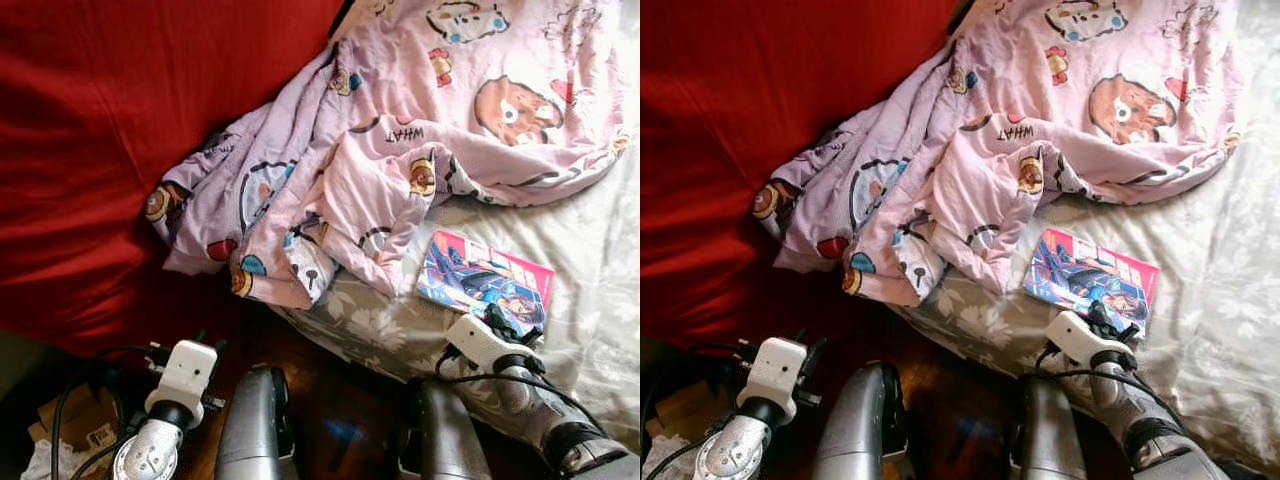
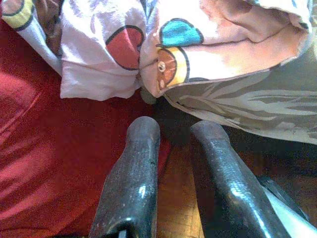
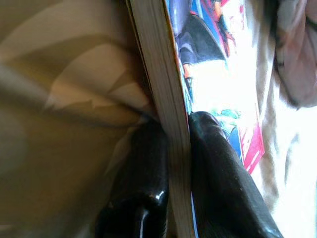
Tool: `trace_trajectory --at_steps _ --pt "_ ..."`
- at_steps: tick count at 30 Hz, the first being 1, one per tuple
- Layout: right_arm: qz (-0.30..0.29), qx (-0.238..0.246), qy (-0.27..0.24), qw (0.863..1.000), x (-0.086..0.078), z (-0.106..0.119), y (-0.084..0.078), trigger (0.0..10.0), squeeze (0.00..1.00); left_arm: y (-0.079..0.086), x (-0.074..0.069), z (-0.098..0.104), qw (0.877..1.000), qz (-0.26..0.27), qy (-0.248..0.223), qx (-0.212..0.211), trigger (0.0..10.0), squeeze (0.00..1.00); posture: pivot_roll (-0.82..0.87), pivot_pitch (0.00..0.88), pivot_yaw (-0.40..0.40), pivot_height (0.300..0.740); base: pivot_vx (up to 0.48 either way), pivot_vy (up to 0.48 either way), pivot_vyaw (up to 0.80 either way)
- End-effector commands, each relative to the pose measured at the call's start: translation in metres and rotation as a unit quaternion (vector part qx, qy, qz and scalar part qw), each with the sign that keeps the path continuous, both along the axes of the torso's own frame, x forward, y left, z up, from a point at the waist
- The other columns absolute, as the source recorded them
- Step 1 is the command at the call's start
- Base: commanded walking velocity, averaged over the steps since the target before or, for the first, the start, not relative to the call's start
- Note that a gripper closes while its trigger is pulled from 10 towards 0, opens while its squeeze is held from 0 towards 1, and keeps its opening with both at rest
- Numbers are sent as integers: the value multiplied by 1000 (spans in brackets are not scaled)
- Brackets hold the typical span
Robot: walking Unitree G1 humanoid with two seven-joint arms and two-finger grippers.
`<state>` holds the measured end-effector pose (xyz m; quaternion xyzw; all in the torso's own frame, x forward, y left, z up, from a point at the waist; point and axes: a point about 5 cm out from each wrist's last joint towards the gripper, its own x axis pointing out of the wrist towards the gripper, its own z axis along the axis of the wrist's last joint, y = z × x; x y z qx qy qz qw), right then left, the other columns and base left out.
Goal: Clean up the room
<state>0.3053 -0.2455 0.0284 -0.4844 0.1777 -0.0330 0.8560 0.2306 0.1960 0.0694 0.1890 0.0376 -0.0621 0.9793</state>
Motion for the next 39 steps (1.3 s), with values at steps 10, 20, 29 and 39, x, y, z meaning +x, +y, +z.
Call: trace_trajectory --at_steps 10,20,29,39 --pt "-48 151 12 987 -5 -5 -2 0 0 10 9 -4 1000 10 0 12 10000 0 148 151 61 601 0 0 0" --pt "-60 233 50 969 -18 -23 8 0 0 6 19 -7 1000 10 -6 8 10000 0 121 96 55 601 0 0 0" --pt "-138 404 30 904 -25 -31 17 0 0 4 23 -10 1000 8 -9 6 10000 0 97 60 55 601 0 0 0" --pt "-155 435 51 886 -31 -38 23 10000 137 1 25 -14 1000 8 -11 3 10000 0 96 47 49 601 0 0 0"
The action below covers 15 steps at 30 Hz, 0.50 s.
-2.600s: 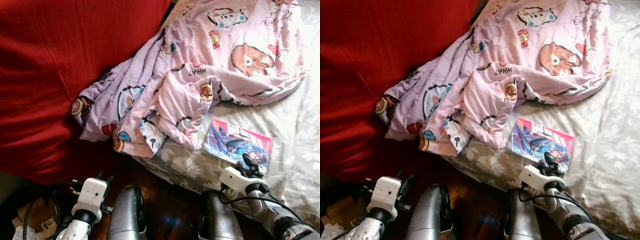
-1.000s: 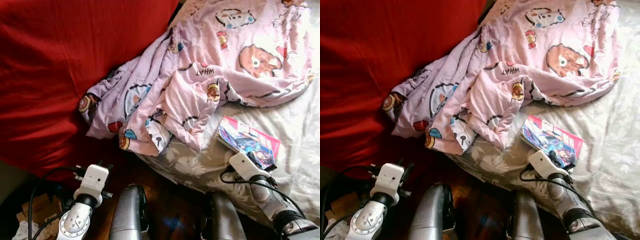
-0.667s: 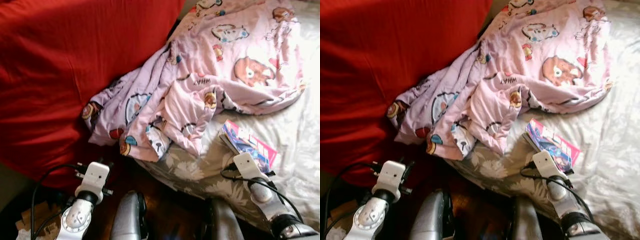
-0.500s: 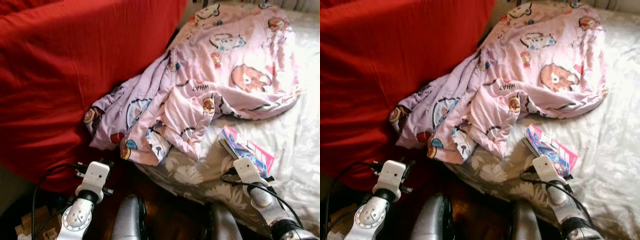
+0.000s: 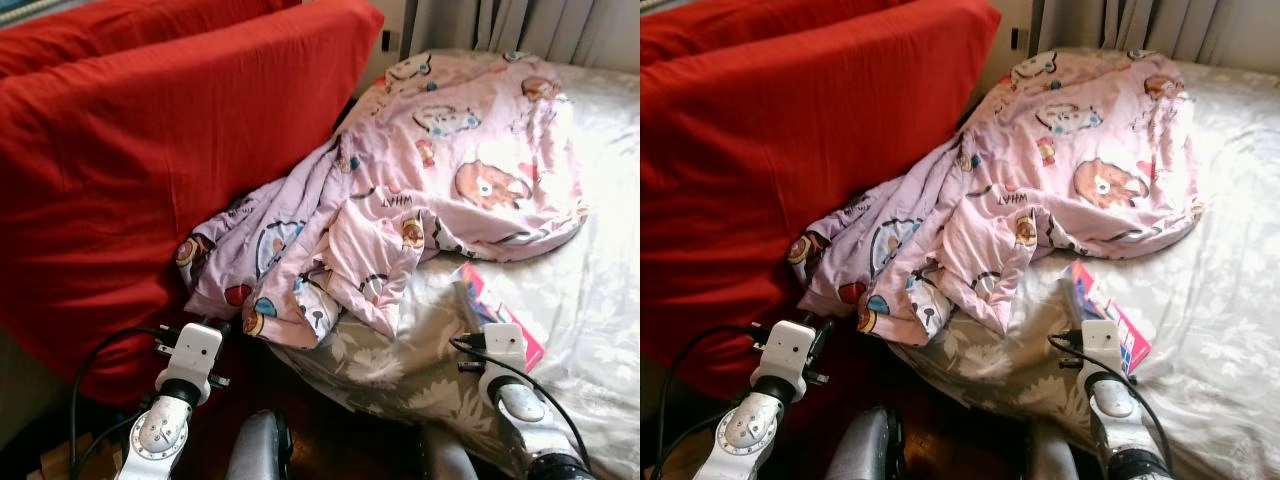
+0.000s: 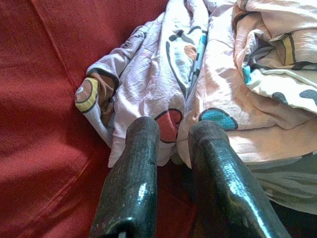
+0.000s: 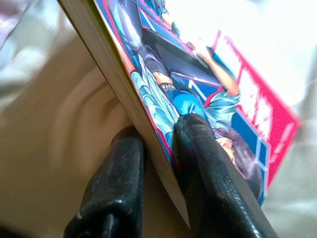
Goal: Clean up the room
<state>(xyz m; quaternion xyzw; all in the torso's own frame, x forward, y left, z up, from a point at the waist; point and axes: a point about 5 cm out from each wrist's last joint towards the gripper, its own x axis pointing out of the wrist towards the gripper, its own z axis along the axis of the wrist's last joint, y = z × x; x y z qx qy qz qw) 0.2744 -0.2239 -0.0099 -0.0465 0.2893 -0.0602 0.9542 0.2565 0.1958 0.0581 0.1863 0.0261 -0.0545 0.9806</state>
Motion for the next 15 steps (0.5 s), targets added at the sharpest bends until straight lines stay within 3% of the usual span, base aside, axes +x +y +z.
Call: trace_trajectory --at_steps 1,5,6,7,8,9,10,11,12,13,14,15 --pt "-5 19 1 1000 0 0 2 10000 129 1 -1 -3 1000 3 2 6 10000 0 98 45 47 601 0 0 0" --pt "2 25 9 1000 0 -1 5 10000 129 3 -2 -4 1000 5 2 7 10000 0 98 45 45 601 0 0 0" --pt "3 26 8 1000 0 0 6 10000 271 3 -3 -5 1000 6 2 7 10000 0 96 45 43 601 0 0 0" --pt "4 28 7 1000 0 0 6 10000 1000 3 -3 -5 1000 6 2 6 10000 0 96 45 43 601 0 0 0" --pt "4 28 7 1000 0 0 6 10000 1000 3 -4 -6 1000 6 3 6 10000 0 96 45 43 601 0 0 0" --pt "3 31 5 1000 1 0 6 8510 1000 3 -5 -7 1000 7 3 6 10000 0 97 46 42 601 0 0 0" --pt "5 32 1 999 1 2 6 0 1000 3 -5 -8 1000 7 5 6 10000 0 97 46 41 601 0 0 0" --pt "6 33 0 999 2 2 6 0 1000 3 -6 -8 1000 8 5 6 10000 0 97 46 41 601 0 0 0" --pt "11 32 -3 999 3 3 6 0 969 3 -6 -8 1000 8 5 6 10000 0 97 44 39 601 0 0 0" --pt "14 29 -5 999 3 4 6 0 416 3 -6 -8 1000 9 5 5 10000 0 97 44 39 601 0 0 0" --pt "16 28 -7 999 4 5 6 0 16 3 -6 -9 1000 9 5 5 10000 0 97 44 39 601 0 0 0" --pt "18 26 -10 999 5 6 6 0 0 3 -6 -9 1000 10 6 5 10000 0 96 42 39 601 0 0 0"
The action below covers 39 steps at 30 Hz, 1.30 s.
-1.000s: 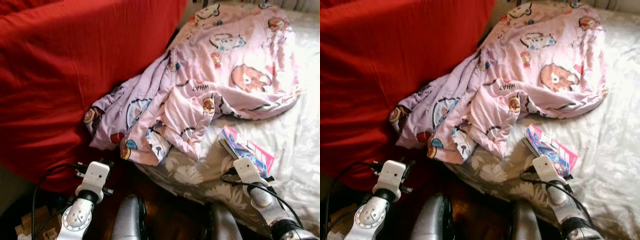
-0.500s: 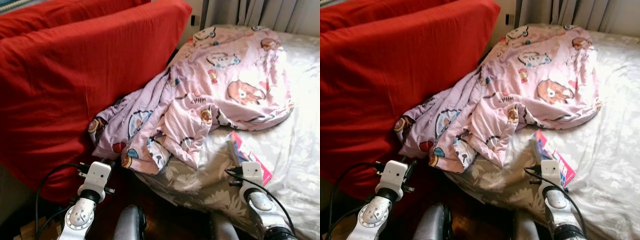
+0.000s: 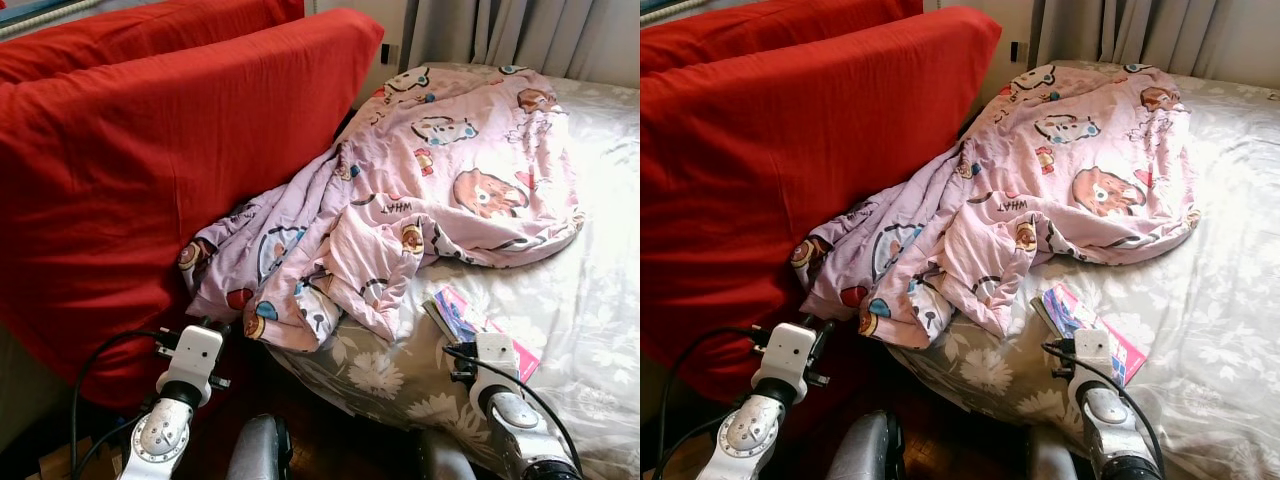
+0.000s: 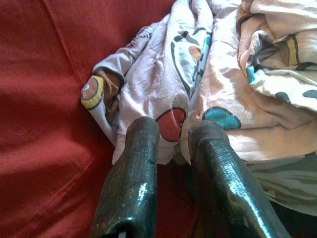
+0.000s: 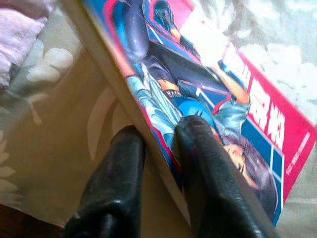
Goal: Clean up the room
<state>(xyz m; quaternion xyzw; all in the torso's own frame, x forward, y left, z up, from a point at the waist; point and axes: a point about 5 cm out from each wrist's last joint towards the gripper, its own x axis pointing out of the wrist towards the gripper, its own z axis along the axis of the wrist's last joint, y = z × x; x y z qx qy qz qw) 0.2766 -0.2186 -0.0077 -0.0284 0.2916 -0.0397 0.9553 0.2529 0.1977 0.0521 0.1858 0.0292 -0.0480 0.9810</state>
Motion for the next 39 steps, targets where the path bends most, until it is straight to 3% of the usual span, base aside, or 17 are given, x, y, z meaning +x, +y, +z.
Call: trace_trajectory --at_steps 1,8,13,17,23,24,29,39 --pt "3 3 -14 1000 3 5 1 0 0 1 -2 -3 1000 3 4 6 10000 0 96 40 38 601 0 0 0" --pt "-16 17 -68 997 16 22 1 0 0 2 0 -4 1000 7 3 5 10000 0 91 15 38 601 0 0 0" --pt "-42 40 -152 987 29 46 2 0 0 2 3 -6 1000 10 3 4 10000 0 79 0 41 601 0 0 0" --pt "-82 70 -225 968 35 70 3 0 0 0 11 -4 1000 11 -2 0 10000 0 60 0 46 601 0 0 0" --pt "-95 102 -229 963 30 69 9 0 0 -1 16 -5 1000 16 -2 -5 10000 0 47 0 46 601 0 0 0" --pt "-87 105 -232 963 27 69 12 10000 0 -1 16 -6 1000 19 -2 -6 10000 0 44 0 46 601 0 0 0" --pt "-80 100 -255 958 19 71 13 10000 0 2 15 -8 999 31 -2 -16 10000 0 43 0 46 601 0 0 0" --pt "-76 88 -245 962 24 70 11 10000 0 12 8 -24 994 78 33 -67 10000 0 42 0 44 651 0 0 0"
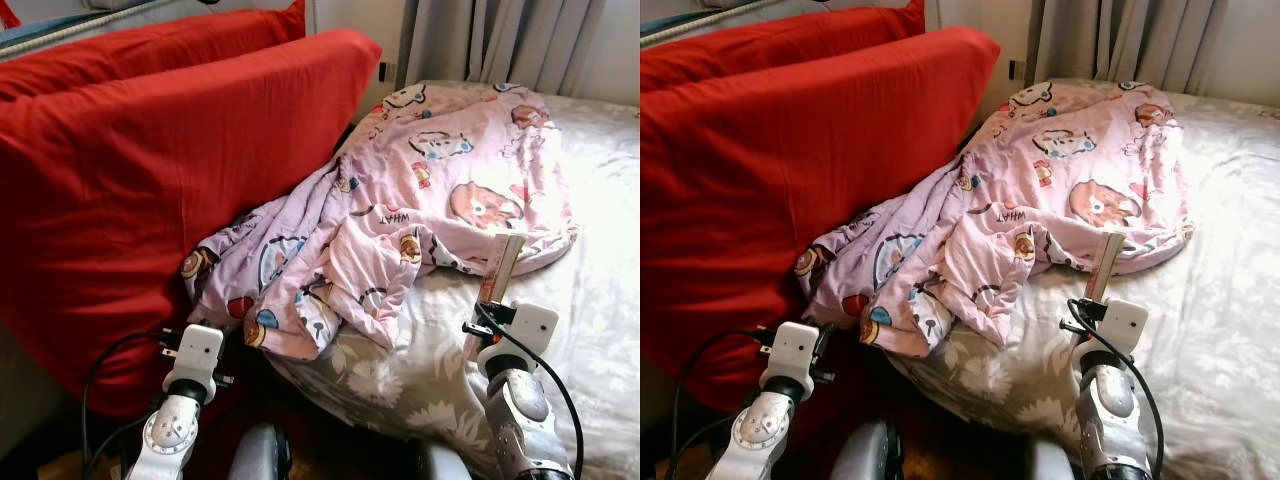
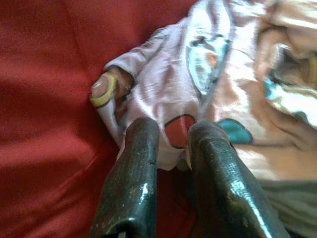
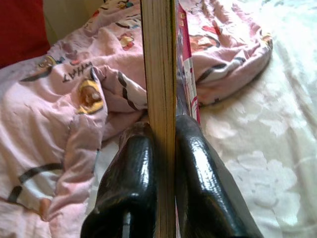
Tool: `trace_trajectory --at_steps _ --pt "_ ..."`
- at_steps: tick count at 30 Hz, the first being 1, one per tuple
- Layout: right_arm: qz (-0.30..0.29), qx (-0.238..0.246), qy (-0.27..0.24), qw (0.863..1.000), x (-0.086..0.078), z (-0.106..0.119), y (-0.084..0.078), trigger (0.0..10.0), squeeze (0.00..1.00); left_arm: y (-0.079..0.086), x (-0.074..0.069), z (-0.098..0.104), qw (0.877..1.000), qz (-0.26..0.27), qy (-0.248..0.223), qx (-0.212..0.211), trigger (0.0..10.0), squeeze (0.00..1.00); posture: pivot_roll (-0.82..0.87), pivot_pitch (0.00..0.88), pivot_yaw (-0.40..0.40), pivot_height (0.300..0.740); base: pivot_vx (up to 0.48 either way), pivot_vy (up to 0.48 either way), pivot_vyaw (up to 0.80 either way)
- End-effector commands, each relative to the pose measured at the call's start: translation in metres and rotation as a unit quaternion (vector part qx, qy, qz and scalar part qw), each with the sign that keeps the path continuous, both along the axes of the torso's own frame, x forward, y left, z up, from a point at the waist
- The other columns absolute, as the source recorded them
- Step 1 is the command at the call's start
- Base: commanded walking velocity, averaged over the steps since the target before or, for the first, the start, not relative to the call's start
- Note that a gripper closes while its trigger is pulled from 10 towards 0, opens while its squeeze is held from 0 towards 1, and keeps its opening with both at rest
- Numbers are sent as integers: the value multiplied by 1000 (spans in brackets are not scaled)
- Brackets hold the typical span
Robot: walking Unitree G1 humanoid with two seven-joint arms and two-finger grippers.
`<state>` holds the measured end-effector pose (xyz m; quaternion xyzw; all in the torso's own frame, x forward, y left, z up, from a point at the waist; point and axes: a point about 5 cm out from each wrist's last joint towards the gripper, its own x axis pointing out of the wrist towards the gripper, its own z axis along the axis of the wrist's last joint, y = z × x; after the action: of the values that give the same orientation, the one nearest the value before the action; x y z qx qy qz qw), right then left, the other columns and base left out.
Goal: Clean up the room
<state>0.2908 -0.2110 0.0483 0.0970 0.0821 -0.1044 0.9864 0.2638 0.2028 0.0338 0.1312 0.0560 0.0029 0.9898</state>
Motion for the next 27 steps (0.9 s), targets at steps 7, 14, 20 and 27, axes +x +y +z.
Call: trace_trajectory --at_steps 7,14,20,27 --pt "55 -20 -41 997 12 17 15 10000 0 24 -15 -28 992 85 63 -70 10000 0 43 0 38 671 0 0 0" --pt "104 -46 -35 993 12 15 22 10000 0 36 -39 -59 974 140 142 -103 10000 0 43 0 25 716 0 0 0" --pt "122 -54 -37 990 12 15 24 10000 0 37 -48 -71 964 157 181 -112 10000 0 39 0 22 740 0 0 0" --pt "144 -51 -47 987 11 15 30 10000 0 35 -66 -88 948 173 237 -125 10000 0 42 0 23 740 0 0 0"
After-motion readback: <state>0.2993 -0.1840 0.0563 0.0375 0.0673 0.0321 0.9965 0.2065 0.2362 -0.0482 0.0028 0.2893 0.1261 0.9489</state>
